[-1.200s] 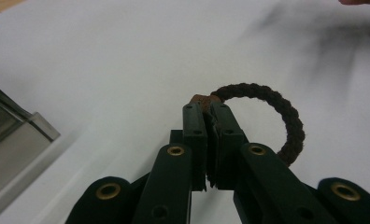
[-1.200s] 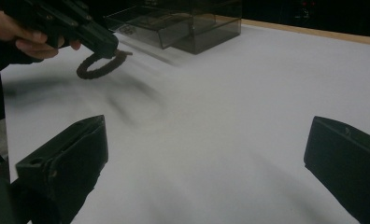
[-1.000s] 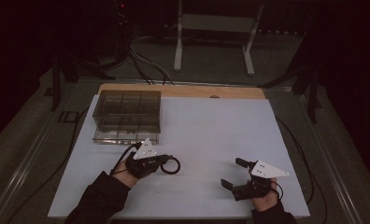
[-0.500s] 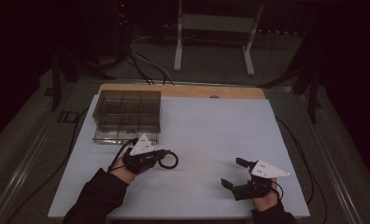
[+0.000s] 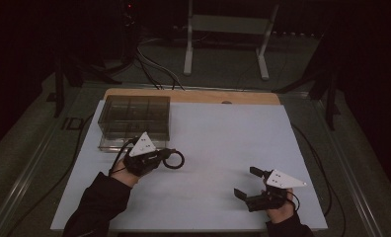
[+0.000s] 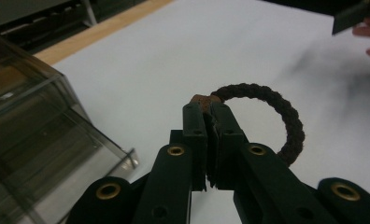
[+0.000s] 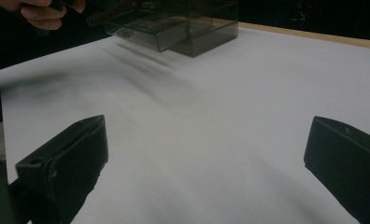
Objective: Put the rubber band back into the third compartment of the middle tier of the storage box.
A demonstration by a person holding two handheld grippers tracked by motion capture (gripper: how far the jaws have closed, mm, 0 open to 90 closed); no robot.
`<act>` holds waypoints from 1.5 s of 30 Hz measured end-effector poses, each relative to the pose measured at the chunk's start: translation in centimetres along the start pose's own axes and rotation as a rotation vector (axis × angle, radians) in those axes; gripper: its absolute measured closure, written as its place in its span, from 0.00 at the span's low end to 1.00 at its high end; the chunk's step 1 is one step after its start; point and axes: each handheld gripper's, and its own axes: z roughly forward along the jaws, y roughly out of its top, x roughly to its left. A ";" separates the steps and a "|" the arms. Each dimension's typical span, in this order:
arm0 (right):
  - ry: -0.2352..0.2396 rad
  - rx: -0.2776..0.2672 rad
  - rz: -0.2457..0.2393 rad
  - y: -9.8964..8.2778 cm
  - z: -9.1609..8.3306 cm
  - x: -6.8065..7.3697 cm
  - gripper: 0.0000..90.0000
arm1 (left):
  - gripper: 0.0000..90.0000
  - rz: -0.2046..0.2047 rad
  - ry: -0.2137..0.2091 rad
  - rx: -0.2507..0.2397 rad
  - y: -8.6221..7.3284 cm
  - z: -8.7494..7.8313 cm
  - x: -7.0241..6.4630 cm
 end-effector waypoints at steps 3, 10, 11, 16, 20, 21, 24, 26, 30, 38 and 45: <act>-0.004 0.005 -0.010 0.0 0.0 0.1 0.00 | 0.98 -0.009 0.010 -0.016 0.3 -0.4 0.6; -0.005 0.003 -0.003 0.0 0.0 0.0 0.00 | 0.98 -0.033 0.030 -0.042 0.7 -0.6 1.9; -0.004 0.003 0.000 0.0 0.0 0.0 0.00 | 0.98 -0.036 0.030 -0.042 0.8 -0.6 2.0; -0.006 0.002 0.003 0.0 0.0 0.0 0.00 | 0.98 -0.048 0.052 -0.057 0.9 -0.7 2.9; -0.005 0.005 0.001 0.0 0.0 0.0 0.00 | 0.97 -0.067 0.074 -0.071 0.9 -1.0 3.7; -0.005 0.005 0.003 0.0 0.1 0.0 0.00 | 0.97 -0.071 0.077 -0.074 0.9 -1.1 4.0; -0.006 0.008 -0.003 -0.1 0.1 0.0 0.00 | 0.98 -0.079 0.090 -0.079 0.9 -1.3 4.5; -0.007 0.005 0.003 -0.1 0.1 0.0 0.00 | 0.97 -0.092 0.100 -0.083 0.9 -1.4 4.9; -0.010 0.013 -0.004 -0.1 0.1 0.0 0.00 | 0.97 -0.110 0.112 -0.080 0.5 -1.3 5.6; -0.006 0.012 0.006 -0.1 0.2 0.0 0.00 | 0.98 -0.148 0.139 -0.053 -0.7 -0.4 7.1; -0.005 0.014 0.004 -0.1 0.2 0.0 0.00 | 0.97 -0.169 0.151 -0.028 -1.6 0.3 8.1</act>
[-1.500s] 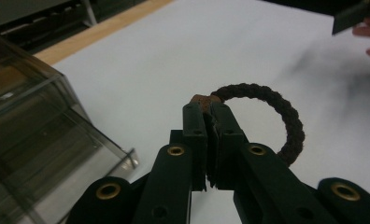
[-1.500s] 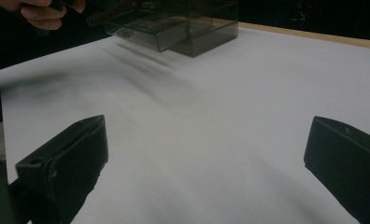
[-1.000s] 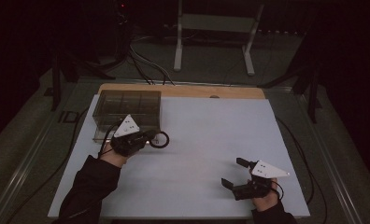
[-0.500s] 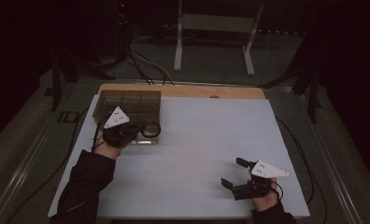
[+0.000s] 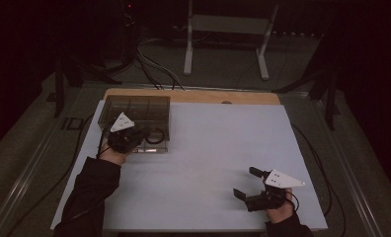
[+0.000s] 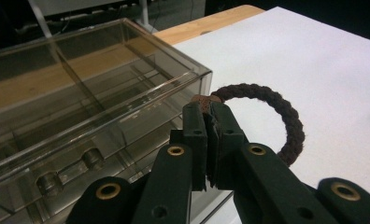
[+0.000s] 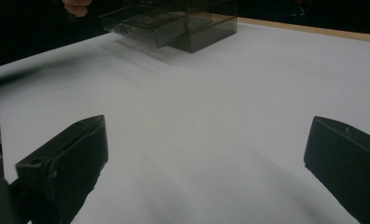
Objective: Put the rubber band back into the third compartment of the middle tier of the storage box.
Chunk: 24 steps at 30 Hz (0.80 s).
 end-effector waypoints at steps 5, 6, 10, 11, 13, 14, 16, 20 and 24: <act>0.002 0.001 0.002 0.0 0.0 -0.1 0.00 | 0.97 -0.001 0.005 0.029 -0.7 0.9 0.5; 0.002 -0.001 0.003 0.0 0.0 -0.1 0.00 | 0.97 -0.005 0.003 0.035 -0.8 1.0 0.6; 0.002 0.001 0.002 0.0 0.0 0.0 0.00 | 0.97 0.000 0.010 0.050 -1.1 1.6 0.6; 0.003 -0.001 0.003 0.0 0.0 0.0 0.00 | 0.97 -0.001 0.013 0.051 -1.1 1.7 0.7; 0.003 -0.003 0.004 0.0 0.0 0.0 0.00 | 0.97 0.006 0.020 0.053 -1.2 1.8 0.7; 0.003 -0.002 0.004 0.0 0.0 0.0 0.00 | 0.97 0.008 0.020 0.055 -1.3 1.9 0.7; 0.004 0.000 0.002 0.0 0.0 -0.1 0.00 | 0.97 0.022 0.032 0.065 -1.4 2.1 0.7; 0.004 0.000 0.003 0.0 0.0 -0.1 0.00 | 0.97 0.031 0.037 0.078 -1.6 2.5 0.7; 0.004 -0.004 0.003 0.0 0.0 -0.1 0.00 | 0.97 0.035 0.046 0.096 -1.7 2.7 0.8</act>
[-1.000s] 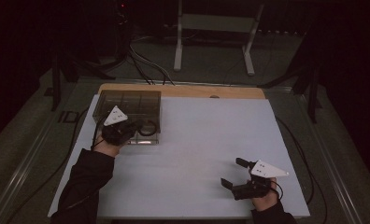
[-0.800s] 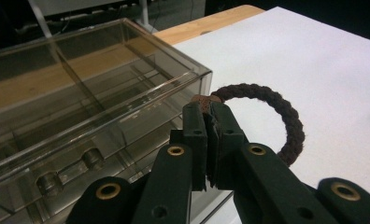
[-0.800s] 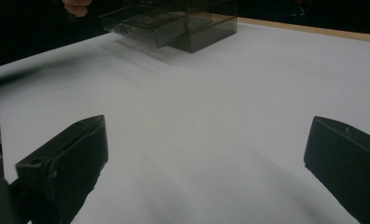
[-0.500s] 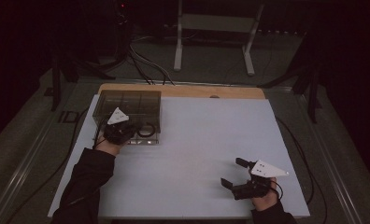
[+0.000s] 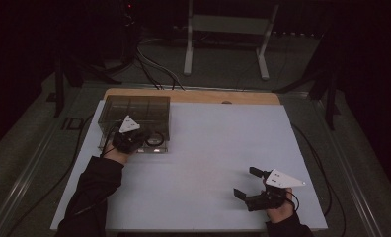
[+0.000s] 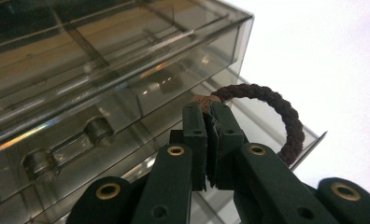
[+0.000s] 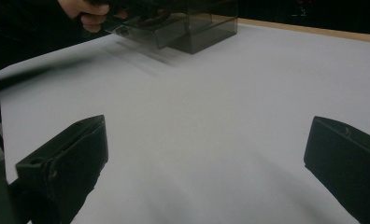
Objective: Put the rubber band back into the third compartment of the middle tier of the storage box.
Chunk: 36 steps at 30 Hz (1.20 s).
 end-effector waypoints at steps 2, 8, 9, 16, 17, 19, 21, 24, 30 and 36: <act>0.000 0.001 0.000 0.0 0.0 0.0 0.00 | 0.97 0.003 0.001 0.002 0.0 0.0 0.0; 0.001 0.001 0.001 0.0 0.0 0.0 0.00 | 0.97 0.029 0.012 0.021 -0.1 0.4 -0.4; 0.002 0.001 0.002 0.0 0.0 0.0 0.00 | 0.97 0.035 0.013 0.026 -0.1 0.5 -0.4; 0.003 0.000 0.004 0.0 0.0 0.0 0.00 | 0.97 0.047 0.011 0.048 -0.1 0.6 -0.4; 0.003 0.000 0.004 0.0 0.0 0.0 0.00 | 0.97 0.047 0.010 0.051 -0.1 0.6 -0.4; 0.003 0.001 0.003 0.0 0.0 0.0 0.00 | 0.97 0.063 0.018 0.063 0.0 0.7 -0.5; 0.002 0.001 0.003 0.0 0.0 0.0 0.00 | 0.97 0.069 0.016 0.068 0.1 0.7 -0.5; 0.001 0.001 0.005 0.0 0.0 0.0 0.00 | 0.97 0.081 0.015 0.080 0.3 0.8 -0.6; 0.000 0.002 0.005 0.0 0.0 -0.1 0.00 | 0.97 0.105 0.013 0.127 0.6 1.2 -0.8; 0.001 0.003 0.008 0.0 0.1 -0.1 0.00 | 0.97 0.116 0.022 0.136 0.9 1.4 -0.8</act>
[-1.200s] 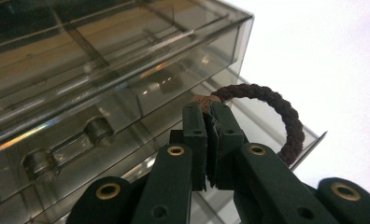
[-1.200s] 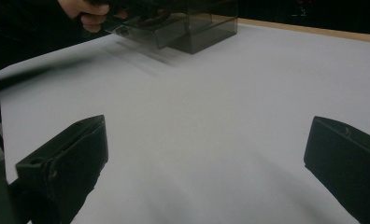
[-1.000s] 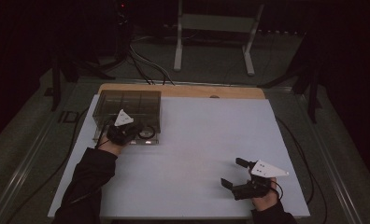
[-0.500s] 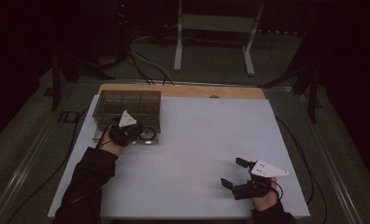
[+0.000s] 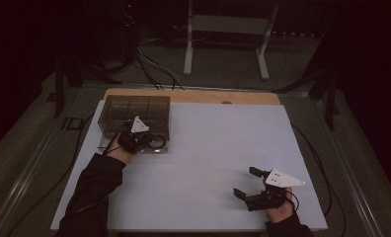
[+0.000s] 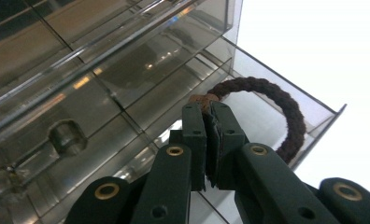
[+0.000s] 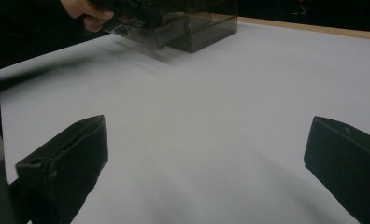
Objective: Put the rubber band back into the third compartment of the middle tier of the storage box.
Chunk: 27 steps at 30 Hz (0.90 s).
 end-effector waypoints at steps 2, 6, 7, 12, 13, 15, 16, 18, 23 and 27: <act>0.000 0.001 0.001 0.0 0.0 0.0 0.00 | 0.97 0.010 -0.001 0.006 0.1 0.0 0.0; 0.000 0.000 0.004 0.0 0.0 0.0 0.00 | 0.95 0.010 0.000 0.010 0.3 0.1 -0.1; 0.000 0.000 0.003 0.0 0.0 -0.1 0.00 | 0.95 0.008 -0.003 0.010 0.3 0.1 -0.1; 0.003 0.000 0.004 0.0 0.0 0.0 0.00 | 0.88 -0.021 -0.021 -0.013 0.6 -0.4 0.0; 0.003 0.000 0.004 0.0 0.0 0.0 0.00 | 0.85 -0.028 -0.025 -0.023 0.7 -0.5 0.0; 0.003 0.000 0.004 0.0 0.0 0.0 0.00 | 0.74 -0.032 -0.017 -0.038 0.8 -0.7 -0.1; 0.003 0.000 0.004 0.0 0.0 0.0 0.00 | 0.73 -0.026 -0.024 -0.040 0.9 -0.8 -0.2; 0.003 0.000 0.005 0.0 0.0 0.0 0.00 | 0.65 -0.025 -0.013 -0.045 1.0 -0.9 -0.4; 0.003 -0.001 0.005 0.0 0.0 -0.1 0.00 | 0.53 -0.069 -0.058 -0.060 1.1 -1.3 -0.4; 0.004 -0.001 0.006 0.0 0.0 -0.1 0.00 | 0.41 -0.084 -0.065 -0.061 1.2 -1.7 -0.5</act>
